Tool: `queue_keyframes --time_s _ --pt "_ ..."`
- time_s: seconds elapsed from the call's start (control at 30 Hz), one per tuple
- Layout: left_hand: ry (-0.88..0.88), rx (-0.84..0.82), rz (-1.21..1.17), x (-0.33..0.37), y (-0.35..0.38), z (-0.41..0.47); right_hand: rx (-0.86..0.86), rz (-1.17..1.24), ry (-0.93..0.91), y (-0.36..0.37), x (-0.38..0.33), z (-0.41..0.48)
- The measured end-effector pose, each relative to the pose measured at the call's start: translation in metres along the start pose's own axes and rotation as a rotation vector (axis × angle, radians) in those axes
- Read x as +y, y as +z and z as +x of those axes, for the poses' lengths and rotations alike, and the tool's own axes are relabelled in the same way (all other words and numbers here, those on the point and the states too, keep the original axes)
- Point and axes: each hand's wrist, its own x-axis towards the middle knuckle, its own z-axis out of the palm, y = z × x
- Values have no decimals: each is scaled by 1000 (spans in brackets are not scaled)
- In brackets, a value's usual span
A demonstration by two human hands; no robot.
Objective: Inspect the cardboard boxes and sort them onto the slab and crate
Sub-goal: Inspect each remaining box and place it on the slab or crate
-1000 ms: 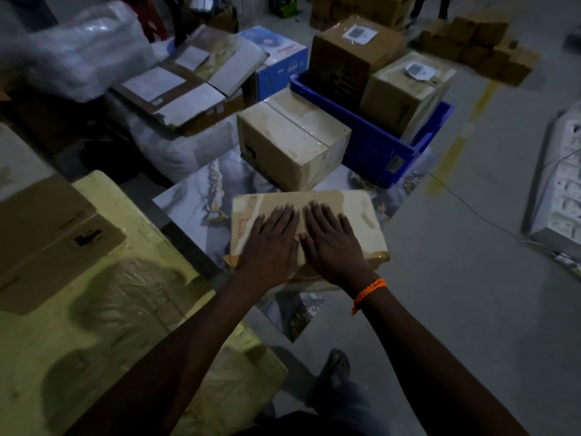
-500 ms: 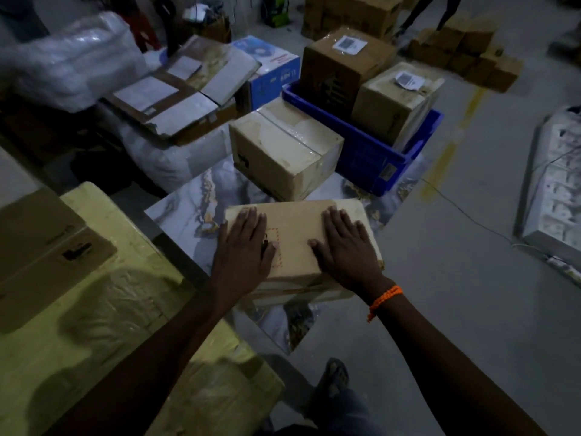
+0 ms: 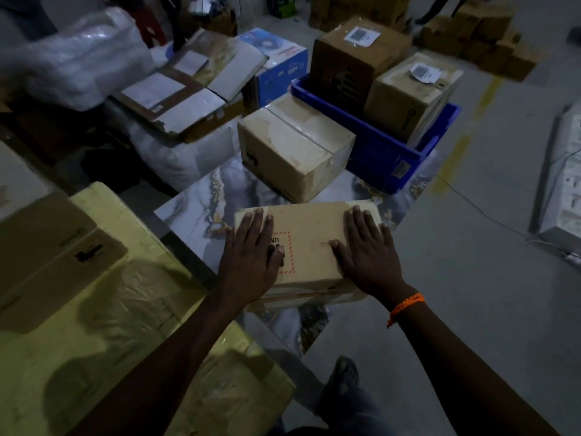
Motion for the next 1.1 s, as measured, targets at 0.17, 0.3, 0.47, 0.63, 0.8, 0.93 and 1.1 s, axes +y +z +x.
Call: queue_keyframes --time_s 0.17,0.3,0.47,0.63,0.8,0.93,1.1 --pt "-279 13 -334 0 -2 -6 53 201 267 -5 -5 -3" --pt "-615 -20 -678 1 -7 -4 -41 605 472 -27 12 15" --pt "-636 34 -871 -9 0 -12 -26 745 499 -29 22 8" --pt "-561 82 -938 -6 -7 -19 101 749 494 -25 17 -14" --pt "-498 166 -880 3 -20 -15 284 888 512 -31 10 -33" --pt "-560 136 -1055 2 -8 -35 380 1008 549 -25 10 -55" --pt "-615 193 -1177 19 3 -78 399 1062 661 8 11 -100"
